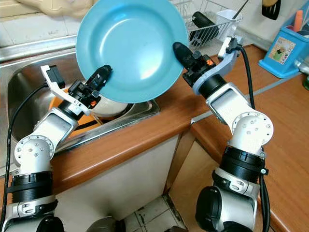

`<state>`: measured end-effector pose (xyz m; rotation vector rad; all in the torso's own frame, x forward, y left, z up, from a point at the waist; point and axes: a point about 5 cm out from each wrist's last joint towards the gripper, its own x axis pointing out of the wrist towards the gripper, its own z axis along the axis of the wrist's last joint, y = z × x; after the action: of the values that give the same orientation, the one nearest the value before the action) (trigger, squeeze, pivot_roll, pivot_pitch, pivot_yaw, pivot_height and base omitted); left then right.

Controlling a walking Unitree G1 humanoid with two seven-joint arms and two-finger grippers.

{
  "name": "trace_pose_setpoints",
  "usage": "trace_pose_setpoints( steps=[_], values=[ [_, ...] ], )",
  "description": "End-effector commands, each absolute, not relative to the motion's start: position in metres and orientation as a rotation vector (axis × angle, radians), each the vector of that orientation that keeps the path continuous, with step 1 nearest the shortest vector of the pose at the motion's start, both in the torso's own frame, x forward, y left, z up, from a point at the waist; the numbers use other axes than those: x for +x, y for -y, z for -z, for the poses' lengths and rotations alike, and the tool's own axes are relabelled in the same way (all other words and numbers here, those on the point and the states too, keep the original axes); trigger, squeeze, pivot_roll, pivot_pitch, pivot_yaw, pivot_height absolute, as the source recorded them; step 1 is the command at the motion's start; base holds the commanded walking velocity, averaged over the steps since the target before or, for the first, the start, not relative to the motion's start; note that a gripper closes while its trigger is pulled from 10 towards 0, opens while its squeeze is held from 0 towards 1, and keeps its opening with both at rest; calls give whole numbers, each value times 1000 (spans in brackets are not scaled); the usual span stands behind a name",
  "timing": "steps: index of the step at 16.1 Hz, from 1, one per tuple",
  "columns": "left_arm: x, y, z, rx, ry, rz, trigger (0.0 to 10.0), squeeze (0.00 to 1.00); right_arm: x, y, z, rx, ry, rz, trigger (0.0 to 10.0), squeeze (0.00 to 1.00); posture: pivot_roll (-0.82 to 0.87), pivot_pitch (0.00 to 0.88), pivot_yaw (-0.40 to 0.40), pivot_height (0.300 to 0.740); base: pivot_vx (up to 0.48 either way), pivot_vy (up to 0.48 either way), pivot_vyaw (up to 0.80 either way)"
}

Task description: Kitchen organization

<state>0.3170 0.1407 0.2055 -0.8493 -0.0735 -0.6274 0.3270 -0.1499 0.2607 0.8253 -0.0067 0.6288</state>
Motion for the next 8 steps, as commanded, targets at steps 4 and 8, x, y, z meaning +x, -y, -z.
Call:
trace_pose_setpoints(
  steps=[4, 8],
  values=[
    [323, -148, -217, -851, 127, 571, 0, 0, 329, 156, -254, 692, -10, -528, 10000, 1000, -56, 25, 29, 740, 0, 0, 0],
    [336, -176, -212, -836, 144, 350, 0, 0, 330, 155, -246, 531, -52, -489, 10000, 0, -58, 25, 30, 740, 0, 0, 0]
  ],
)
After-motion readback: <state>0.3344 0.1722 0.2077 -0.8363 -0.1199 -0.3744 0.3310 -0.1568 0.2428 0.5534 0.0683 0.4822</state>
